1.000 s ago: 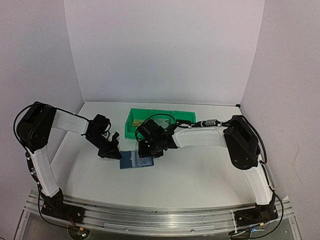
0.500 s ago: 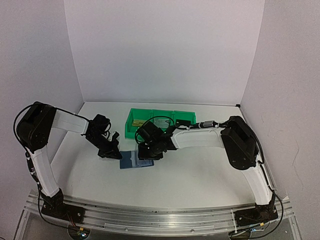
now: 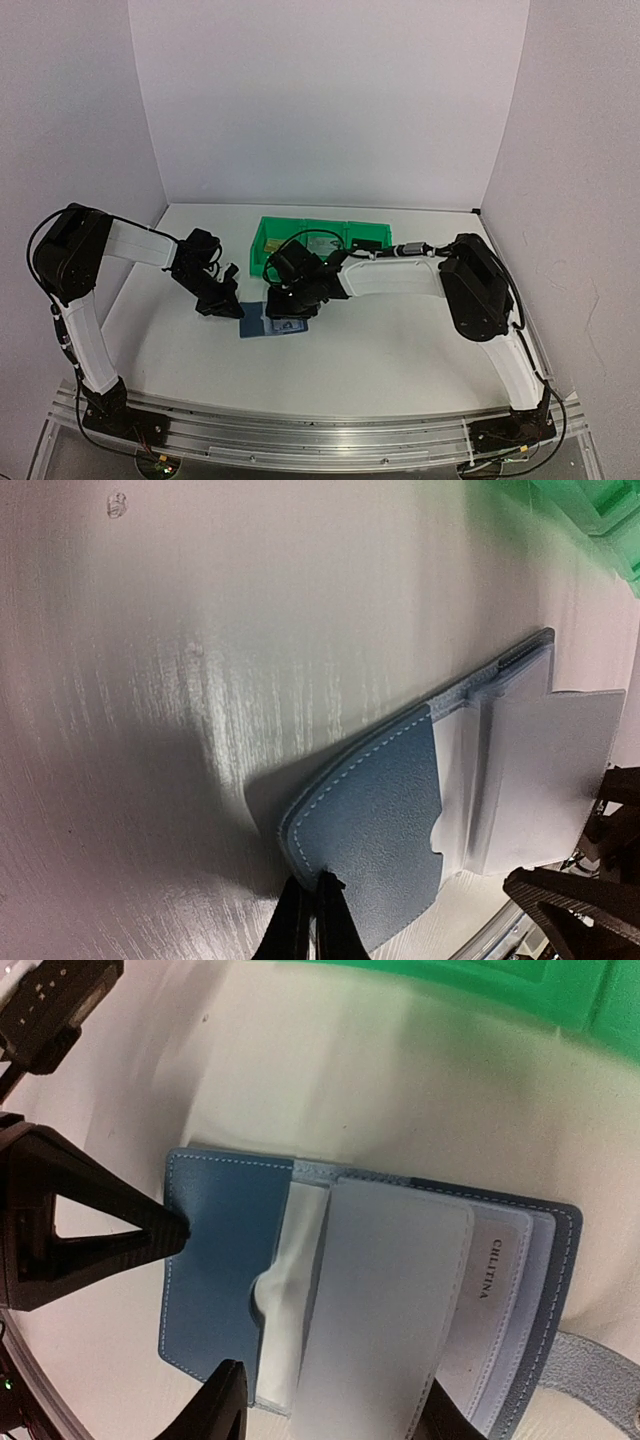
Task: Take the credit cards out of the card holder
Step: Remove the credit card from the card holder.
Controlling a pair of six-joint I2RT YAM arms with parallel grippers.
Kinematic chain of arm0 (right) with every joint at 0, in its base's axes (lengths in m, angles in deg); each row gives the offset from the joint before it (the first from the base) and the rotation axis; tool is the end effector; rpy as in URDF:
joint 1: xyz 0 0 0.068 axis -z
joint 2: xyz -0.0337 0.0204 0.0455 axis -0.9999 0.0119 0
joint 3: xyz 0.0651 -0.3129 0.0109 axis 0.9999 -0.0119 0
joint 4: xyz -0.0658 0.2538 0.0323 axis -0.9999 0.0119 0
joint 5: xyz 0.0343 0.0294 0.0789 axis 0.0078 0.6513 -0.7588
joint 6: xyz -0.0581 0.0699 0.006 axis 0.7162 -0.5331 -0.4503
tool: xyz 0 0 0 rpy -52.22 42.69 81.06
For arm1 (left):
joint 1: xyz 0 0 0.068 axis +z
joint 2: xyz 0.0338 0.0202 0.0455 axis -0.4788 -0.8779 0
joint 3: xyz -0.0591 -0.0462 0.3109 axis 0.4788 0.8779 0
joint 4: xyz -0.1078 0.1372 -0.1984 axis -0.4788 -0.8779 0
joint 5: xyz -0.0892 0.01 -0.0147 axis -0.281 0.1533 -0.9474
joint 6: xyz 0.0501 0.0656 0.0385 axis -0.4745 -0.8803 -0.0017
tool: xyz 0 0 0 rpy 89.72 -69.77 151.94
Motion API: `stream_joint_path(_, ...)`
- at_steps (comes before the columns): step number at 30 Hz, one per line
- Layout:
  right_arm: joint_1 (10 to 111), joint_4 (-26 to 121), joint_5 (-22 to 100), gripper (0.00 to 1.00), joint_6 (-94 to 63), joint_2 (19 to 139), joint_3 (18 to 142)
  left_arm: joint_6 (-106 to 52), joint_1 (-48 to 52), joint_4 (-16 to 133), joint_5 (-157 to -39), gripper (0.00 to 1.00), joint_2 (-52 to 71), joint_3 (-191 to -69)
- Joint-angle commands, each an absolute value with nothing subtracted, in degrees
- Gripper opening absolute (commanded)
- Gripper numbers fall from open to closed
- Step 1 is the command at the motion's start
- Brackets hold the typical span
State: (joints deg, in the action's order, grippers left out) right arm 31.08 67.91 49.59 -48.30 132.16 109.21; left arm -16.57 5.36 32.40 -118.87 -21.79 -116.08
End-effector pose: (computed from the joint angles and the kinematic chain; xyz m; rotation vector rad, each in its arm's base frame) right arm 0.3107 0.4928 0.1491 -0.3909 2.5370 0.6506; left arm 0.3174 -0.1797 0.1301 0.1440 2.9215 -0.8807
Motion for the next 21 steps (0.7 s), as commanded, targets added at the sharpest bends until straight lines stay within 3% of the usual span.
stream_joint_path(1, 30.7, 67.7, 47.2, 0.46, -47.7, 134.4, 111.8, -17.4, 5.2, 31.2, -115.5, 0.00, -23.3, -117.0)
stream_joint_path(12, 29.5, 63.5, 41.4, 0.51, -43.4, 137.8, 118.5, -20.0, 5.5, 30.4, -117.5, 0.01, -21.9, -118.7)
stream_joint_path(17, 29.5, 62.7, 41.0, 0.51, -43.8, 138.5, 117.8, -20.8, 7.1, 29.5, -119.1, 0.15, -20.2, -118.9)
stream_joint_path(21, 29.6, 62.3, 41.1, 0.51, -44.0, 138.9, 117.7, -22.1, 8.7, 27.3, -119.3, 0.21, -19.2, -120.1)
